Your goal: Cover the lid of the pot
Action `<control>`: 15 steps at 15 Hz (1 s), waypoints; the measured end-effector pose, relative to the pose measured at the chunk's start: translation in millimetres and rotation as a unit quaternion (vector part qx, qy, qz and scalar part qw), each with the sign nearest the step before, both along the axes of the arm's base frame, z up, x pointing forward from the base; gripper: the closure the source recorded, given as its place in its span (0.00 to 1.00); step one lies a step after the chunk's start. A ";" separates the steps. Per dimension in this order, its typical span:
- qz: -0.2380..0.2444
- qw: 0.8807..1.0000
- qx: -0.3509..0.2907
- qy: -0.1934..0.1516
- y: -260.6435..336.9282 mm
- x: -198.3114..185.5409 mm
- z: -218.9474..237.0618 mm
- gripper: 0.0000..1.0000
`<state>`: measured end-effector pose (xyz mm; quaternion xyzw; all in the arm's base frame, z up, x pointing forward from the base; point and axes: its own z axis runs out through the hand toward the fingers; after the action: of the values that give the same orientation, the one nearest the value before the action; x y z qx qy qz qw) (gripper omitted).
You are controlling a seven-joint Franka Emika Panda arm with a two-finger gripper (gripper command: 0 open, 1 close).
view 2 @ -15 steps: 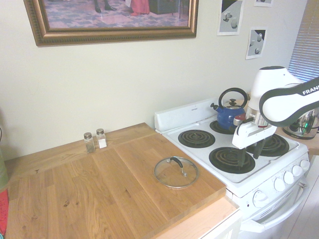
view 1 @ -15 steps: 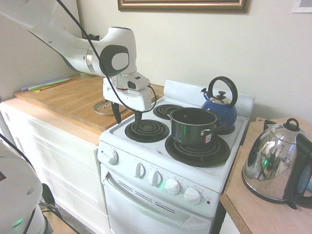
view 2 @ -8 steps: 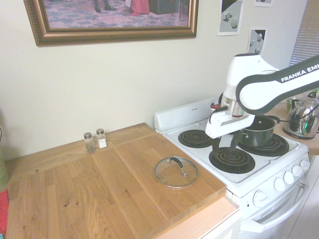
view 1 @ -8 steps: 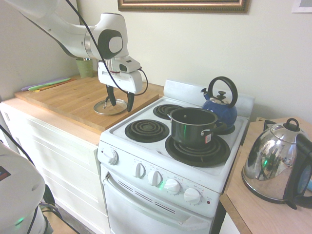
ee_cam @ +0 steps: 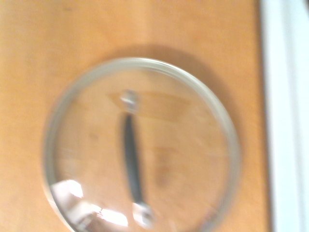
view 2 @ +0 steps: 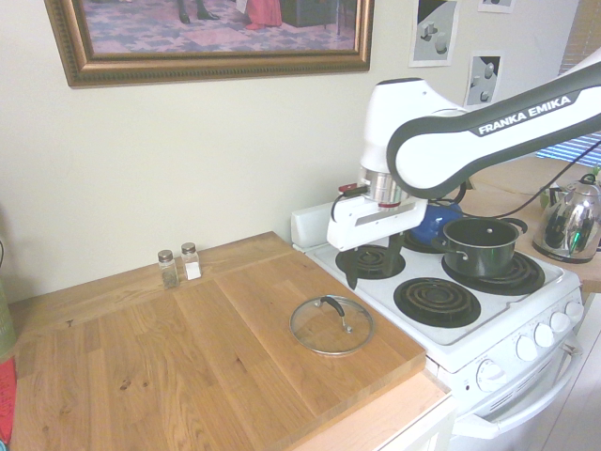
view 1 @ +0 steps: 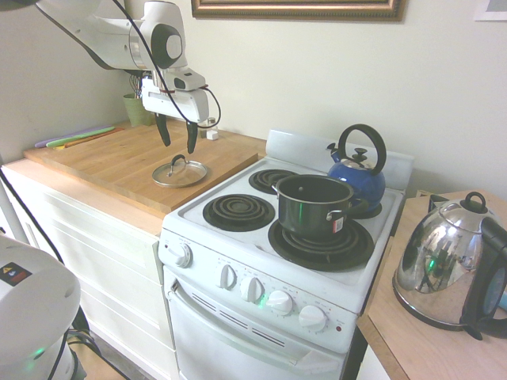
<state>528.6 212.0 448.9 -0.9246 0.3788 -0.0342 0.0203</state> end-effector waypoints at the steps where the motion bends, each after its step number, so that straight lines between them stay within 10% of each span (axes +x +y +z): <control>1: 0.004 1.000 -0.003 0.003 10.5 6.3 -7.7 0.00; 11: 0.012 0.999 -0.013 0.043 41.1 40.3 -67.8 0.00; 12: 0.013 0.999 -0.014 0.043 42.7 39.7 -69.2 1.00; 15: 0.016 0.999 -0.014 0.043 45.7 39.6 -70.1 1.00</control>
<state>568.2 257.6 378.8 -0.9312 0.3644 0.0008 -0.0088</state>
